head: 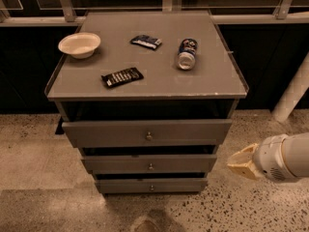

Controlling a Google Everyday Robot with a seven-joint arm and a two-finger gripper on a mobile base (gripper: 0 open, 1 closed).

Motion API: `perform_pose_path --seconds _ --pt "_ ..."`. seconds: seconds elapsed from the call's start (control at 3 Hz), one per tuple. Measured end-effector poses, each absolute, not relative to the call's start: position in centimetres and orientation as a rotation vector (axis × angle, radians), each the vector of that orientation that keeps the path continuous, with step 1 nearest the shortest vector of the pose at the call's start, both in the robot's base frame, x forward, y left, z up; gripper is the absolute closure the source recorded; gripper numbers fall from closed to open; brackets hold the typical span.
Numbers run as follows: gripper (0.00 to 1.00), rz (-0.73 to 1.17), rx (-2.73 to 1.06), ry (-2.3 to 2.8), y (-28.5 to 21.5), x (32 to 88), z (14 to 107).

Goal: Open top drawer

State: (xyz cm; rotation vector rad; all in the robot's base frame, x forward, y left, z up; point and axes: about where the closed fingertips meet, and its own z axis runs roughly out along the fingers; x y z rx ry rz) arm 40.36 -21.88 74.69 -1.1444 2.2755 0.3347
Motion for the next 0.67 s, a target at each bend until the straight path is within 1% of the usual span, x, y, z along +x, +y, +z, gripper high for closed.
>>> perform_pose_path --seconds 0.33,0.67 --pt "1.00 0.322 -1.056 2.213 -22.7 42.4 73.3" --pt "1.00 0.263 -0.963 2.108 -23.5 46.2 73.0"
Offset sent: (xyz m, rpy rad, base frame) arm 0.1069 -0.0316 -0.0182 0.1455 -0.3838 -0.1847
